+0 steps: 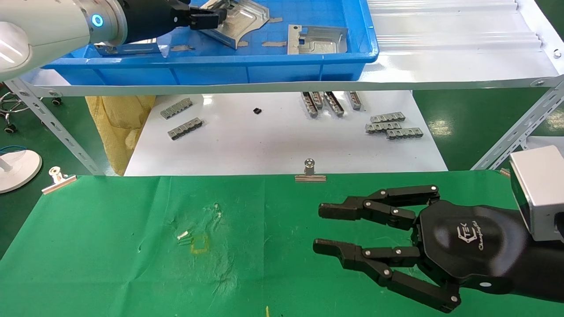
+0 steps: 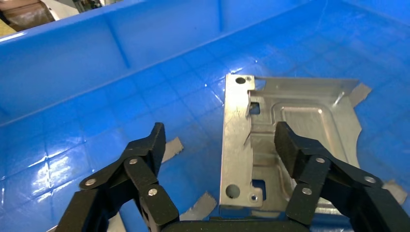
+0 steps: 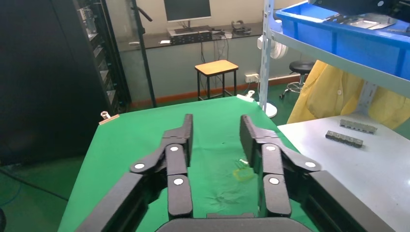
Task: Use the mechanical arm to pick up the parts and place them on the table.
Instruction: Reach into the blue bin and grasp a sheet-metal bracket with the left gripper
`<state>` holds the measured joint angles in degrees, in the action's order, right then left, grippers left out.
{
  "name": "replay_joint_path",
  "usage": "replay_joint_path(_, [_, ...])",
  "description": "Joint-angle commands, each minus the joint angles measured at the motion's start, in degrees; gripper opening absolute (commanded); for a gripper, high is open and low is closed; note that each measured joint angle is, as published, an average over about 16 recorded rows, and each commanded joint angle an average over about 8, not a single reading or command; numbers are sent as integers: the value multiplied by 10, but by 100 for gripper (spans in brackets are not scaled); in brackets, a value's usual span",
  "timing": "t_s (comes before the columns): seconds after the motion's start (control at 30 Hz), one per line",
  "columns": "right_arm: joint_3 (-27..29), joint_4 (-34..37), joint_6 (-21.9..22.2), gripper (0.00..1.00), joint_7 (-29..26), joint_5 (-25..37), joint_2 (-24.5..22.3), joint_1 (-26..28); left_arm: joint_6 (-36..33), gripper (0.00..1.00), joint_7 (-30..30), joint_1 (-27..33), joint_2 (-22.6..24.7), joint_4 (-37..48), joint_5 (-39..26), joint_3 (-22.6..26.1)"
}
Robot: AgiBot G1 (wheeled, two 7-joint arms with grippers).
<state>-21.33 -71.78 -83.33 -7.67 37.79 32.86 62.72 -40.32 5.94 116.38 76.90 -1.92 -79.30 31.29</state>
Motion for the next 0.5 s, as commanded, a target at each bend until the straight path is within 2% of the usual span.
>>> replay_joint_path(0.03, [0, 0, 0, 100, 0, 0, 0, 0, 4, 0, 3, -1, 1, 0, 3, -2])
replay_joint_path(0.5, [0, 0, 0, 100, 0, 0, 0, 0, -8, 0, 13, -8, 0, -5, 8, -2])
